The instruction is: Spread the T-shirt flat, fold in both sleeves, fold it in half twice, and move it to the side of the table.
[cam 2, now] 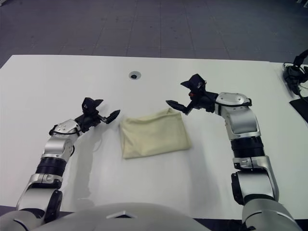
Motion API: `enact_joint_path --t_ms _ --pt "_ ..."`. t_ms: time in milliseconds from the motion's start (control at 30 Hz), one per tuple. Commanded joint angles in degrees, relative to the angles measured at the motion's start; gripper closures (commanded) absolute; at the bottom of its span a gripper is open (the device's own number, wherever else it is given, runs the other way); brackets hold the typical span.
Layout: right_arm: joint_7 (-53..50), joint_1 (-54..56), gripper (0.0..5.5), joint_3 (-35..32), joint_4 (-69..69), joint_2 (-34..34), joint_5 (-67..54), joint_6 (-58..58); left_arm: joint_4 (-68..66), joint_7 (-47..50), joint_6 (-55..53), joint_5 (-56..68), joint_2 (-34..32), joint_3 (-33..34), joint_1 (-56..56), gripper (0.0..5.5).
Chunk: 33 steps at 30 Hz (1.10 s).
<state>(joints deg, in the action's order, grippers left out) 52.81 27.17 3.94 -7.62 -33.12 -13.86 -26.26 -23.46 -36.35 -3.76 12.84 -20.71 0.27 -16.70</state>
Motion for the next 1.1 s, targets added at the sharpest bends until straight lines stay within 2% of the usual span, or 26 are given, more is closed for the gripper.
enact_joint_path --t_ms 33,200,300,433,633,767,967,1033,1100 --pt "0.6 -3.1 0.13 0.9 2.3 1.0 -0.4 1.8 3.5 2.0 0.5 0.9 0.8 2.2 1.4 0.10" --pt "8.1 -11.4 0.13 6.2 10.1 3.8 -3.2 11.2 9.4 6.5 -1.9 3.6 0.7 7.4 0.7 0.10" --pt "10.1 -13.7 0.13 11.6 9.9 6.9 -1.6 16.0 15.4 8.2 -4.4 5.7 0.6 9.7 1.7 0.10" --pt "9.3 -12.1 0.13 15.1 2.3 12.0 1.2 21.6 20.1 9.6 -6.3 7.0 1.8 10.3 3.4 0.10" --pt "6.1 -6.1 0.13 19.7 -19.8 16.2 10.7 28.1 19.7 10.4 -5.7 6.6 2.3 10.0 3.7 0.10" --pt "4.1 -2.7 0.13 18.6 -29.7 18.3 11.3 28.9 20.2 10.3 -5.6 7.0 2.5 10.1 4.2 0.10" --pt "1.8 -0.6 0.13 14.9 -37.2 17.5 10.6 29.5 20.6 9.5 -5.4 6.8 2.7 9.1 4.9 0.10" --pt "-3.6 1.0 0.13 12.4 -41.5 17.2 11.1 29.9 21.3 9.5 -5.3 6.8 2.7 9.0 5.6 0.10" --pt "-13.3 3.8 0.13 8.6 -47.9 17.5 11.0 29.5 21.8 9.6 -5.2 7.0 2.7 9.2 6.3 0.10"
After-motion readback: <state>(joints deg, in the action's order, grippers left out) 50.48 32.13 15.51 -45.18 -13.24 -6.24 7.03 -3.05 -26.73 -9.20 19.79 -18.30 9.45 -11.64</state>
